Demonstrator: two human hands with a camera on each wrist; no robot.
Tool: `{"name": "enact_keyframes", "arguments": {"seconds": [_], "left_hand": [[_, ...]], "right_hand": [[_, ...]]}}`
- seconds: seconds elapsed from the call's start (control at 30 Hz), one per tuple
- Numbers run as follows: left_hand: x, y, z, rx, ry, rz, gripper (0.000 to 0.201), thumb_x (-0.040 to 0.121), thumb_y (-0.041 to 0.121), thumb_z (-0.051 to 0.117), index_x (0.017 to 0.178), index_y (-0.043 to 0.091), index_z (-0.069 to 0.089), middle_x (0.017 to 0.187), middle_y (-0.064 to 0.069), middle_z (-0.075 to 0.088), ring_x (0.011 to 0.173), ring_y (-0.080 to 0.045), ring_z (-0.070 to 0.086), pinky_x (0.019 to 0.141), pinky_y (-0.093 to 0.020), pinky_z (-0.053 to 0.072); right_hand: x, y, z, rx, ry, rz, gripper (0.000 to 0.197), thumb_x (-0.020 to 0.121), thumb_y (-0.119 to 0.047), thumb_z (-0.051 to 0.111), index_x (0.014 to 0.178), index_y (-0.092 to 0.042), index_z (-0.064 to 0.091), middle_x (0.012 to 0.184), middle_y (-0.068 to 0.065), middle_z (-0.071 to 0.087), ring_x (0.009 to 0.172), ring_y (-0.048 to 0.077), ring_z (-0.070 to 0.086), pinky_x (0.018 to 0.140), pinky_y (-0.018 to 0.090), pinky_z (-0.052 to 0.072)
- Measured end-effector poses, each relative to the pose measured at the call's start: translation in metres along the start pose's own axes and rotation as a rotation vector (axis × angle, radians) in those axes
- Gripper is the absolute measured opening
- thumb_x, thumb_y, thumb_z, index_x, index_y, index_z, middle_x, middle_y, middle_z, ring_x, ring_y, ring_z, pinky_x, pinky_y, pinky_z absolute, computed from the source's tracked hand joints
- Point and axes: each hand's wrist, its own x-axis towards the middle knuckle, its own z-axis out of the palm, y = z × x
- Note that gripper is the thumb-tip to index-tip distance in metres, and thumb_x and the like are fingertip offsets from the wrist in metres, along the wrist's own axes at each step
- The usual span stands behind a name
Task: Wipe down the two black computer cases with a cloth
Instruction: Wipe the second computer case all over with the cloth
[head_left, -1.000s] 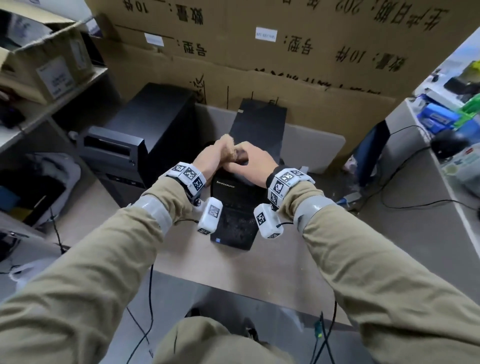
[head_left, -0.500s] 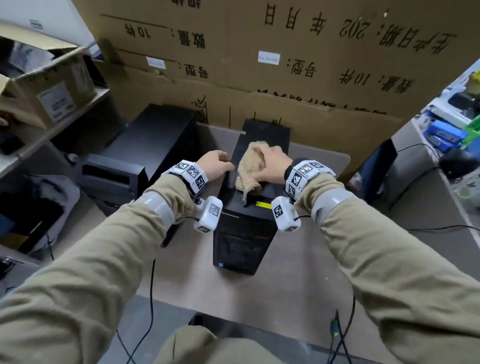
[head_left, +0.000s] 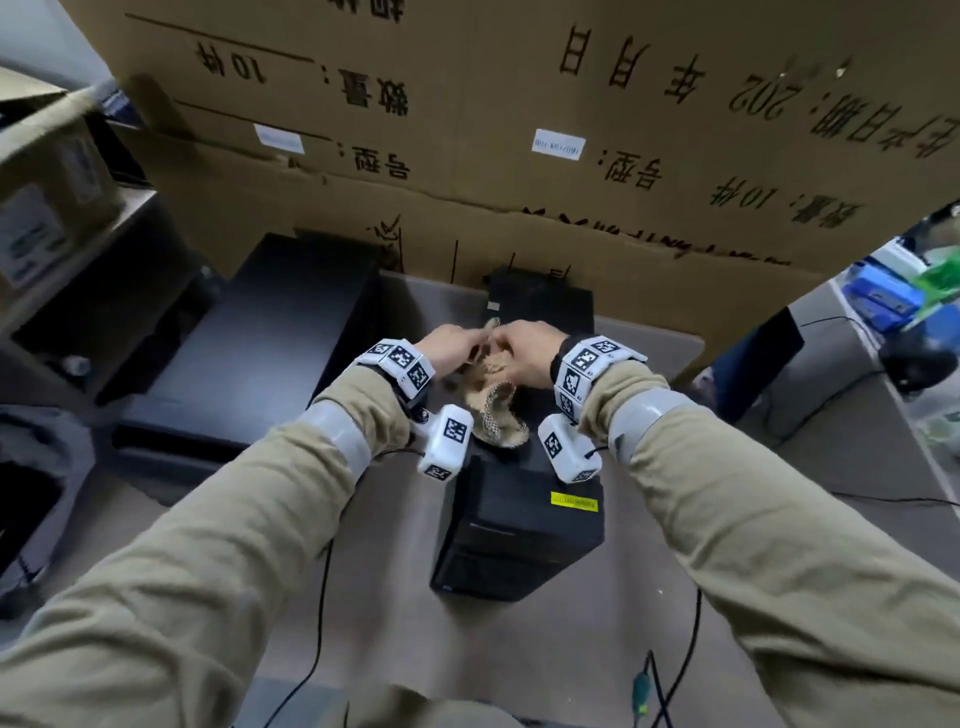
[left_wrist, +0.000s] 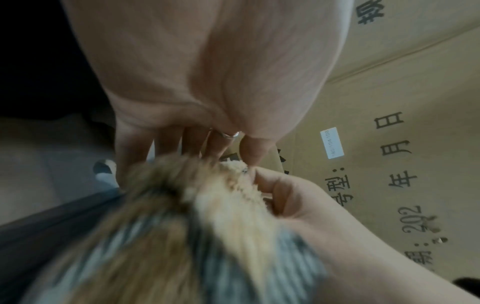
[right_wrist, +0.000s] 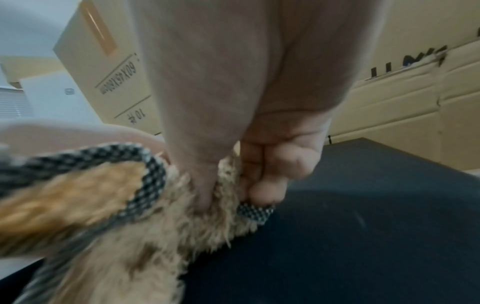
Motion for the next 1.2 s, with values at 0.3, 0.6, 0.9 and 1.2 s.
{"name": "enact_keyframes", "arguments": {"seconds": [0.3, 0.6, 0.9, 1.2], "left_hand": [[0.032, 0.009, 0.001, -0.006, -0.001, -0.077, 0.036, 0.091, 0.049, 0.065, 0.098, 0.014, 0.062, 0.082, 0.001, 0.065, 0.062, -0.007, 0.062, 0.046, -0.015, 0.045], [0.064, 0.017, 0.0, 0.074, 0.027, -0.1, 0.045, 0.087, 0.03, 0.076, 0.121, 0.007, 0.059, 0.095, -0.003, 0.069, 0.071, -0.011, 0.063, 0.042, -0.016, 0.047], [0.036, 0.011, 0.012, 0.058, 0.084, -0.063, 0.043, 0.088, 0.02, 0.074, 0.124, 0.005, 0.057, 0.107, -0.008, 0.068, 0.066, -0.017, 0.062, 0.054, -0.026, 0.053], [-0.033, -0.005, 0.036, 0.101, 0.163, 0.042, 0.03, 0.091, 0.016, 0.068, 0.119, 0.006, 0.066, 0.073, 0.002, 0.06, 0.034, 0.002, 0.047, 0.034, -0.01, 0.032]], "right_hand": [[0.061, 0.057, -0.034, -0.057, 0.18, 0.221, 0.032, 0.097, -0.048, 0.055, 0.113, -0.021, 0.053, 0.111, 0.007, 0.056, 0.094, 0.03, 0.059, 0.079, 0.036, 0.047], [0.098, 0.091, -0.049, 0.059, 0.215, 0.293, 0.031, 0.096, -0.051, 0.049, 0.095, -0.021, 0.049, 0.102, 0.011, 0.061, 0.09, 0.035, 0.06, 0.079, 0.042, 0.051], [0.04, 0.095, -0.036, 0.092, 0.152, 0.289, 0.039, 0.095, -0.047, 0.053, 0.108, -0.011, 0.063, 0.102, 0.007, 0.064, 0.091, 0.028, 0.06, 0.072, 0.032, 0.043], [-0.035, 0.089, 0.002, 0.13, 0.137, 0.303, 0.029, 0.088, -0.043, 0.064, 0.077, -0.017, 0.057, 0.09, 0.008, 0.067, 0.086, 0.031, 0.061, 0.065, 0.029, 0.039]]}}
